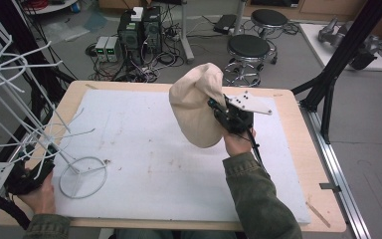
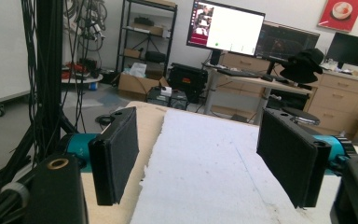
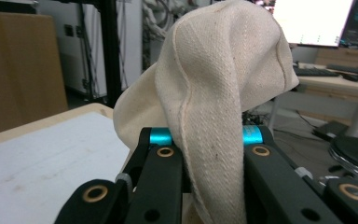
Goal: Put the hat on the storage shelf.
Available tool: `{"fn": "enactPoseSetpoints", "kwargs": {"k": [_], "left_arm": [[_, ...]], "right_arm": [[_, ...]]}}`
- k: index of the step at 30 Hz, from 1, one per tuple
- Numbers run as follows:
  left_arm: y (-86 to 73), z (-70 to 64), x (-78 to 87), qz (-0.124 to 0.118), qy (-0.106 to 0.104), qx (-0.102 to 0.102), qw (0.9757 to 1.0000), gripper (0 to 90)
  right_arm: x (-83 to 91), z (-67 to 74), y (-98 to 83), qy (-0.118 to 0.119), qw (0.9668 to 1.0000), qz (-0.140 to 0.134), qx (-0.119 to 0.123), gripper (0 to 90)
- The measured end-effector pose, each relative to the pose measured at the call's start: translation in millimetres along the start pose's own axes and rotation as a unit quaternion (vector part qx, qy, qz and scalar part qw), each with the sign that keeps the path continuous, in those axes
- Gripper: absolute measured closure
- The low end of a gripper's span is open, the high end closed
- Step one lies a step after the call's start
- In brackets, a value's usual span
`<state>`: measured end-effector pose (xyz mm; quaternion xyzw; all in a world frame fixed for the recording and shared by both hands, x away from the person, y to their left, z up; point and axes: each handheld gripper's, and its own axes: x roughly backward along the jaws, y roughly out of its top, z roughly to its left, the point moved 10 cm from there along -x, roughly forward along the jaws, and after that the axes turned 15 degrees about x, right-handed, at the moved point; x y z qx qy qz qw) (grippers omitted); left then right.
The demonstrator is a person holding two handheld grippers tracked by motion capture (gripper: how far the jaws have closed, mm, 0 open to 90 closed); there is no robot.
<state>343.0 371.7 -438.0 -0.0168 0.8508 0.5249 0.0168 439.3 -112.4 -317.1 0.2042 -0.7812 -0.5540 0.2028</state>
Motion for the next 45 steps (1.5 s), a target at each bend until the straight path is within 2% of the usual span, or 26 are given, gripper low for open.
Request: {"fn": "enactPoseSetpoints", "kwargs": {"k": [5,9,11,18,25,37,45], "left_arm": [[-0.5,-1.8,-0.6,-0.002,-0.001,0.002,1.0,29.4],[-0.8,-2.7,-0.8,-0.001,-0.002,0.002,1.0,29.4],[-0.8,-2.5,-0.7,-0.001,-0.002,0.002,1.0,29.4],[-0.3,-1.6,-0.3,0.0,-0.001,0.001,1.0,29.4],[0.6,-0.5,0.4,-0.003,-0.001,0.006,1.0,29.4],[0.3,-1.6,0.2,-0.002,-0.003,0.006,1.0,29.4],[1.3,-0.8,0.7,-0.004,-0.003,0.007,1.0,29.4]], "right_arm": [[7.0,11.6,15.2,0.015,0.9996,-0.019,0.013,84.2],[12.8,18.5,33.2,0.02,0.9987,-0.038,0.029,84.2],[16.9,23.1,43.0,0.025,0.998,-0.05,0.028,84.2],[26.6,40.7,73.2,0.043,0.9939,-0.089,0.048,84.2],[27.6,53.5,95.4,0.06,0.9906,-0.114,0.045,84.1],[34.7,71.1,116.0,0.089,0.9851,-0.14,0.046,84.1],[40.9,80.1,134.9,0.104,0.9801,-0.162,0.047,84.1]]}}
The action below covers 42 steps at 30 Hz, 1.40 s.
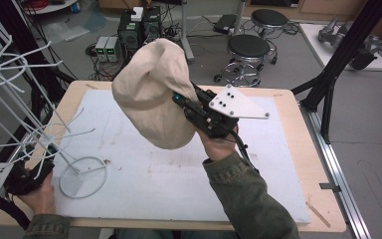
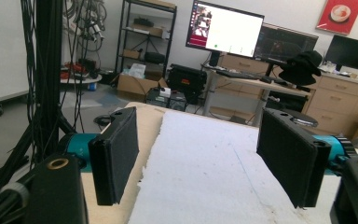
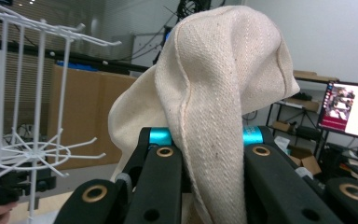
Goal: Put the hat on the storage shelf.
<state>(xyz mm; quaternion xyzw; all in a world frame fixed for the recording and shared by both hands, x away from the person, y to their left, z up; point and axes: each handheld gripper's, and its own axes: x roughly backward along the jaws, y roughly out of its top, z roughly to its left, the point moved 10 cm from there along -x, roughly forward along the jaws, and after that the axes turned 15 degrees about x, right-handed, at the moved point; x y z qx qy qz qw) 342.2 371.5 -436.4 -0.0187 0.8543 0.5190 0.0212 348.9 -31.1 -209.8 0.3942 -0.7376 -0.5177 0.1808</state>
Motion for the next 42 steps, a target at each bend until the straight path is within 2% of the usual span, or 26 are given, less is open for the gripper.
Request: {"fn": "enactPoseSetpoints", "kwargs": {"k": [12,16,22,23,30,42], "left_arm": [[0.4,0.1,0.7,-0.002,0.0,0.003,1.0,29.4],[0.7,-0.1,1.1,-0.003,0.0,0.003,1.0,29.5],[0.8,-0.1,1.0,-0.003,0.0,0.003,1.0,29.4],[0.8,-0.4,1.0,-0.003,0.0,0.003,1.0,29.5],[1.1,0.6,1.3,-0.002,0.0,0.006,1.0,29.5],[0.6,-0.5,1.3,-0.003,-0.004,0.011,0.9999,29.5]], "right_arm": [[-1.6,13.9,28.5,0.042,0.9984,-0.037,0.009,84.1],[0.0,16.3,40.5,0.054,0.9968,-0.058,0.009,84.0],[3.5,24.4,60.3,0.086,0.9924,-0.086,0.019,84.0],[3.5,24.1,63.6,0.087,0.9917,-0.091,0.024,84.1],[1.5,22.3,85.1,0.1,0.9873,-0.123,0.01,84.1],[-15.3,27.6,112.5,0.109,0.9814,-0.158,0.0,84.0]]}}
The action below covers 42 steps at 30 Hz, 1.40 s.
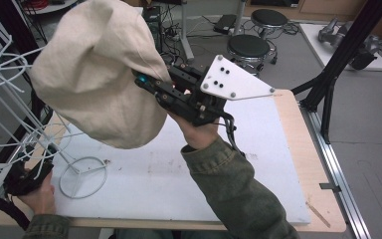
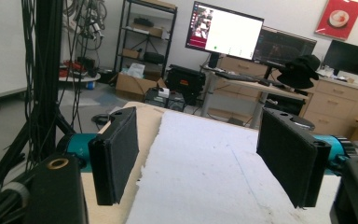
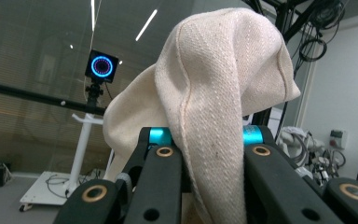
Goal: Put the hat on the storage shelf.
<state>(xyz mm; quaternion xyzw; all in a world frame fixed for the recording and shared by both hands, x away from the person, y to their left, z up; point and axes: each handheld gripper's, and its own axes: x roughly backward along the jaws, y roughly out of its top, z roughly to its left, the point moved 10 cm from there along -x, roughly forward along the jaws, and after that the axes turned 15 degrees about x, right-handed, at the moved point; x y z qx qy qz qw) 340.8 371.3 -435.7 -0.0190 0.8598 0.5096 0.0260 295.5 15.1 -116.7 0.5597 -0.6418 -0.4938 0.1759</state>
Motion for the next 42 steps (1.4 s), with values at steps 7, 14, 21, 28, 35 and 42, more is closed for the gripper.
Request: {"fn": "enactPoseSetpoints", "kwargs": {"k": [7,14,21,28,35,42], "left_arm": [[0.1,-0.2,-0.4,-0.001,-0.002,0.003,1.0,29.5],[1.0,0.9,0.6,-0.002,0.0,0.003,1.0,29.5],[0.9,0.9,1.5,-0.002,-0.002,0.01,0.9999,29.5],[3.0,5.7,2.6,-0.006,0.0,0.021,0.9998,29.4],[3.4,6.5,4.0,-0.005,0.001,0.02,0.9998,29.5],[3.4,6.8,4.2,-0.005,0.003,0.019,0.9998,29.5]], "right_arm": [[-14.8,-6.9,7.0,-0.004,0.9999,-0.012,0.001,84.0],[-23.0,-11.8,10.7,-0.007,0.9996,-0.023,-0.015,84.0],[-37.4,-15.7,9.7,-0.001,0.9988,-0.038,-0.03,84.0],[-60.8,-10.6,-11.5,0.028,0.9972,-0.03,-0.062,83.8],[-68.2,-6.7,-44.9,0.051,0.9914,0.001,-0.121,83.3],[-60.0,9.3,-77.7,0.067,0.9904,0.041,-0.114,83.0]]}}
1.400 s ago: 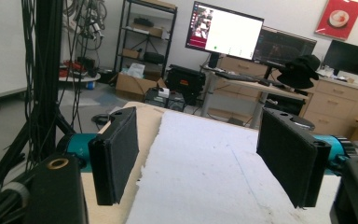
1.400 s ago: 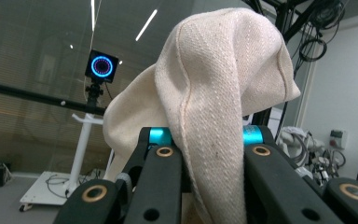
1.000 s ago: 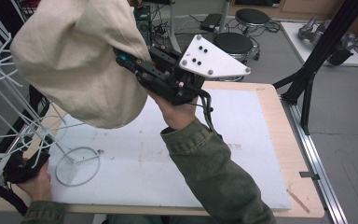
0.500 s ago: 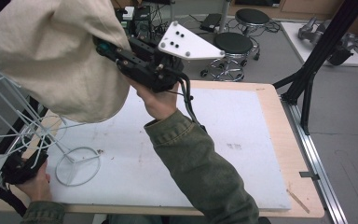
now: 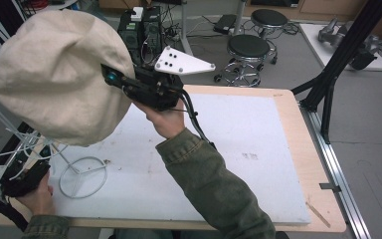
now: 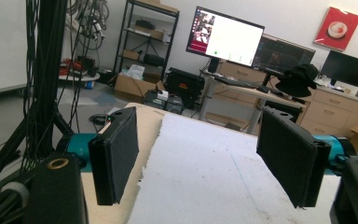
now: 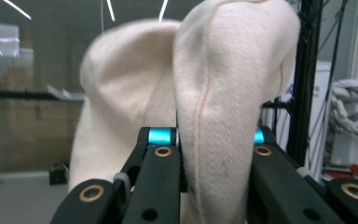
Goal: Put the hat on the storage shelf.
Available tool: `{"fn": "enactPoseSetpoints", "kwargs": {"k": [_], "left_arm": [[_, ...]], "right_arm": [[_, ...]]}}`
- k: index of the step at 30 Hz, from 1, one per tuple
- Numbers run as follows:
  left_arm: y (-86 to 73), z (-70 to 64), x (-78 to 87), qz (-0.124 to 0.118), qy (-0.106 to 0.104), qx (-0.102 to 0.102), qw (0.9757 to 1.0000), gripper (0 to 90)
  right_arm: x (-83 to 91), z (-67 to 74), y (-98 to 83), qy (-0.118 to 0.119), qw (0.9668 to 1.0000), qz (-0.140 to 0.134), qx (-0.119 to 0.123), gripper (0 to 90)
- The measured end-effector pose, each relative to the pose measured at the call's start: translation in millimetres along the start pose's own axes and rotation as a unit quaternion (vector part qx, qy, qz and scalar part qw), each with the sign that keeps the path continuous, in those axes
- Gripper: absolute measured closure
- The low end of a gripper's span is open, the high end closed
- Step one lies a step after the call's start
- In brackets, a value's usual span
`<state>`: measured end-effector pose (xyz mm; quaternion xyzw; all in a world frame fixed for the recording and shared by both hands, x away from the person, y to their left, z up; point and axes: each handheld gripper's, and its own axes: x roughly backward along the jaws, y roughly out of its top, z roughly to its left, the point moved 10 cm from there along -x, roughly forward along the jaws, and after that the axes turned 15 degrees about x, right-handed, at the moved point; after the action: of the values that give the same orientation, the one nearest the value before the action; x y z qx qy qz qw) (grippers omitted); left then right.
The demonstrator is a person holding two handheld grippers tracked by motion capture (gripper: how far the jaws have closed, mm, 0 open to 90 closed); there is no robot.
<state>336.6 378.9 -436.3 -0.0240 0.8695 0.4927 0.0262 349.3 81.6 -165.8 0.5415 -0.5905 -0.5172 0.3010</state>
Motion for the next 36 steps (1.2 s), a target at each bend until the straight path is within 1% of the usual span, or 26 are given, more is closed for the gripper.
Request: {"fn": "enactPoseSetpoints", "kwargs": {"k": [1,2,5,9,10,13,17,21,24,32,36], "left_arm": [[0.3,0.2,0.2,-0.001,0.001,0.0,1.0,29.5],[0.5,0.3,0.3,-0.001,0.001,0.0,1.0,29.5],[0.1,0.4,0.2,-0.001,0.002,0.001,1.0,29.5],[-0.5,-0.3,0.1,0.002,0.001,-0.003,1.0,29.5],[-0.6,-0.3,0.1,0.002,0.001,-0.003,1.0,29.5],[-0.4,-0.9,0.1,0.0,0.0,-0.001,1.0,29.4],[0.2,-0.6,0.1,-0.002,0.001,-0.001,1.0,29.5],[-0.3,-0.7,0.2,0.0,0.001,-0.003,1.0,29.5],[-0.5,-0.5,0.2,0.001,0.001,-0.005,1.0,29.5],[-0.6,-1.1,-0.1,0.0,0.0,-0.005,1.0,29.4],[-0.8,-1.6,0.1,0.001,-0.001,-0.008,1.0,29.5]], "right_arm": [[0.6,0.3,-5.3,-0.002,0.9999,0.011,0.004,82.8],[1.5,0.6,-9.3,-0.007,0.9998,0.017,0.011,82.4],[3.4,0.7,-18.8,-0.012,0.9991,0.039,0.01,81.0],[4.9,1.3,-32.4,-0.007,0.9974,0.071,0.011,78.8],[5.4,1.4,-34.3,-0.005,0.9971,0.075,0.012,78.2],[6.9,1.3,-36.8,-0.007,0.9969,0.078,0.01,77.4],[8.1,-0.5,-37.9,-0.016,0.9968,0.077,0.009,75.1],[10.4,-3.6,-42.6,-0.026,0.9968,0.075,-0.004,76.3],[11.7,-6.2,-47.0,-0.036,0.9964,0.076,-0.01,76.9],[14.3,-9.4,-45.6,-0.042,0.9963,0.074,-0.013,76.4],[14.1,-9.8,-45.4,-0.044,0.9963,0.073,-0.014,76.3]]}}
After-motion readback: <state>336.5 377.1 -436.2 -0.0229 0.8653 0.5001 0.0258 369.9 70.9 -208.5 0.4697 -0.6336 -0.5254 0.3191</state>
